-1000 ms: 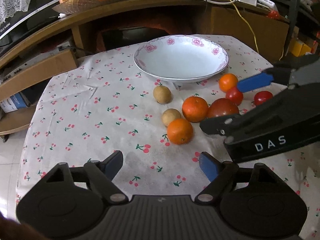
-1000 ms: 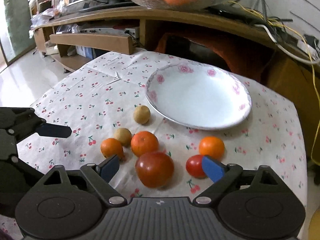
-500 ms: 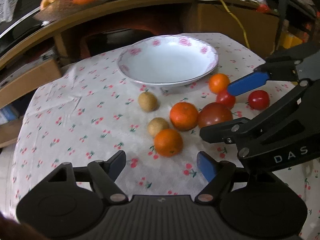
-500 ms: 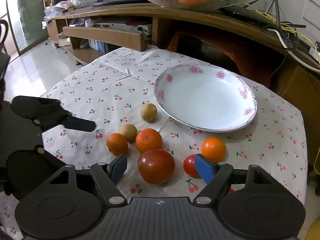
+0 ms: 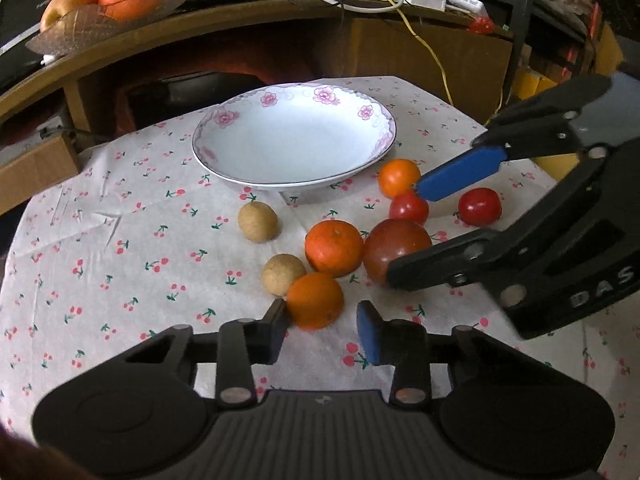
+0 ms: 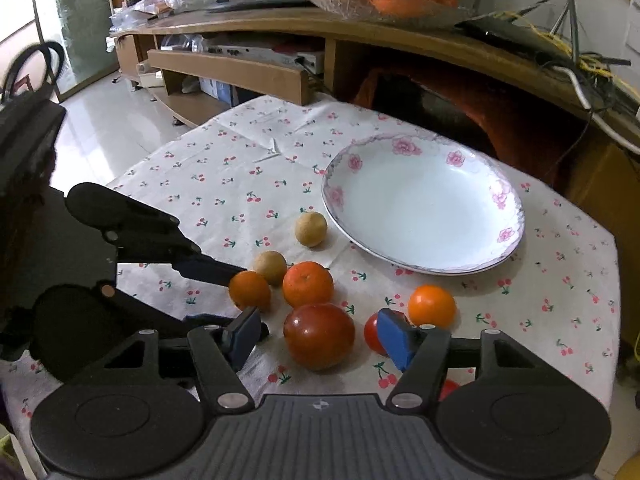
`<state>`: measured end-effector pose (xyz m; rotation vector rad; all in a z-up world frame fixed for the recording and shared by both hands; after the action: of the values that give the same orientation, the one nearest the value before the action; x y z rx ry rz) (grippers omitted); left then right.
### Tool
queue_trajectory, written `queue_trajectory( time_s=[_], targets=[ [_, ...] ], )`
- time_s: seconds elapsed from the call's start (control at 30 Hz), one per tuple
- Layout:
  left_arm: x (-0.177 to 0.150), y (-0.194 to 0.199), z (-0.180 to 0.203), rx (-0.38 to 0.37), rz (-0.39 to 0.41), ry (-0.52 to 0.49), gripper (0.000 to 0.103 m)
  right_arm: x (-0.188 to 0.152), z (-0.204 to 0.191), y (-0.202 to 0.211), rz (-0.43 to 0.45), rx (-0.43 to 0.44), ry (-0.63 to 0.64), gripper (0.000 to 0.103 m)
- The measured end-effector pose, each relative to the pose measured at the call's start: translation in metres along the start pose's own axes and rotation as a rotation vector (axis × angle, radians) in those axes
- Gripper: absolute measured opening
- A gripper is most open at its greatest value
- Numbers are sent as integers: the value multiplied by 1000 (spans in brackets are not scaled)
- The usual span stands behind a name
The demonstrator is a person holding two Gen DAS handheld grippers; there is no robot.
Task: Organize fruits
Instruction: 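Move the left tool toward the small orange while the right tool approaches the large dark tomato, then close the left gripper on the small orange while the right gripper grasps the dark tomato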
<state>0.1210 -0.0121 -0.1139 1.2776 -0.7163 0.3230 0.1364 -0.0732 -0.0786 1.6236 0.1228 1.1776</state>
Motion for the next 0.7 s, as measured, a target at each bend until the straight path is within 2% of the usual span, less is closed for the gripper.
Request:
queue_trajectory(
  time_s=[0.1,0.27,0.47,0.7],
  targets=[
    [1,0,2,-6,9,2,36,-8,0,6,-7,26,-27,63],
    [5,-4,3,-1,18,4,36,-16,-4,4,-17,74,-75,58],
    [4,-2,4,-9,15,-3,35,-20,0,-10,-36,51,-100,59],
    [-3,3,-3,-1,15,-2,34,-19,1,-24,-16,43,-136,58]
  ],
)
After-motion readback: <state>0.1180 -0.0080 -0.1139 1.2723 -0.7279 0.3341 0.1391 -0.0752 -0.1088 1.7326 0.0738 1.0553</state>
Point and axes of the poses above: each gripper's, at about its wrist camera, not at the fingertips, and y roughly against the way its jaws point, z to its right, x to its top, the point moved 10 cm from there along -y, roughly the way its jaws point, and after that the axes turned 5 degrees about y, right-handed, at the moved point
